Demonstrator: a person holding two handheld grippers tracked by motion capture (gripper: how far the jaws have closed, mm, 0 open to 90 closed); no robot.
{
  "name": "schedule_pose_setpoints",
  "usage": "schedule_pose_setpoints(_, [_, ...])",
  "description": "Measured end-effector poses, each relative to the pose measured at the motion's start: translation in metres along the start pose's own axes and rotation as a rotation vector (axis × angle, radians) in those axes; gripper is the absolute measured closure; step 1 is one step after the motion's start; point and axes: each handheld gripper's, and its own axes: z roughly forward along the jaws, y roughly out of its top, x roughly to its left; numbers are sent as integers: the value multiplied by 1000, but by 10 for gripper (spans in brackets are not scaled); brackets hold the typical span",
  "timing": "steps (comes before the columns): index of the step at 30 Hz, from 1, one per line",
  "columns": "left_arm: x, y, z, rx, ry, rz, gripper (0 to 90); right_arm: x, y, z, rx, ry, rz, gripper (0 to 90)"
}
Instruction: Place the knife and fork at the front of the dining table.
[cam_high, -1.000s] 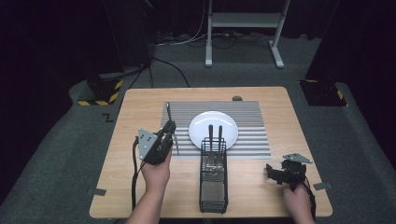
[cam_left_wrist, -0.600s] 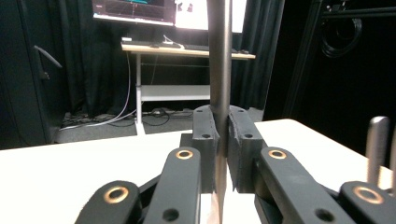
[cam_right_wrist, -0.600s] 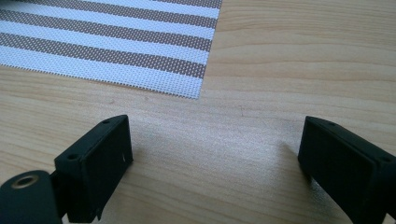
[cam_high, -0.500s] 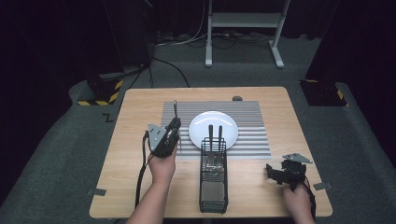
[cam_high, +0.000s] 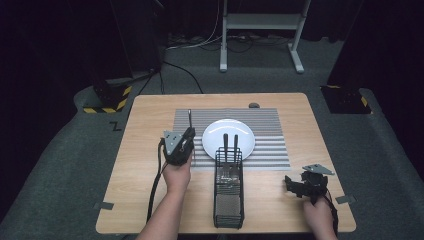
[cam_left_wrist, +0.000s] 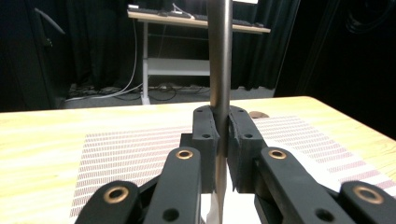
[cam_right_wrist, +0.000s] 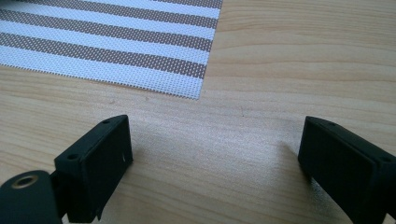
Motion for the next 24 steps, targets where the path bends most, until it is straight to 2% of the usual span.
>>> schedule_pose_setpoints(9, [6, 0, -3, 26, 14, -11, 824, 0, 0, 0, 0, 0, 0, 94])
schedule_pose_setpoints(14, [5, -1, 0, 22, 13, -8, 824, 0, 0, 0, 0, 0, 0, 94])
schedule_pose_setpoints(21, [9, 0, 15, 48, 13, -24, 823, 0, 0, 0, 0, 0, 0, 94])
schedule_pose_setpoints(24, [9, -3, 26, 54, 18, -37, 824, 0, 0, 0, 0, 0, 0, 94])
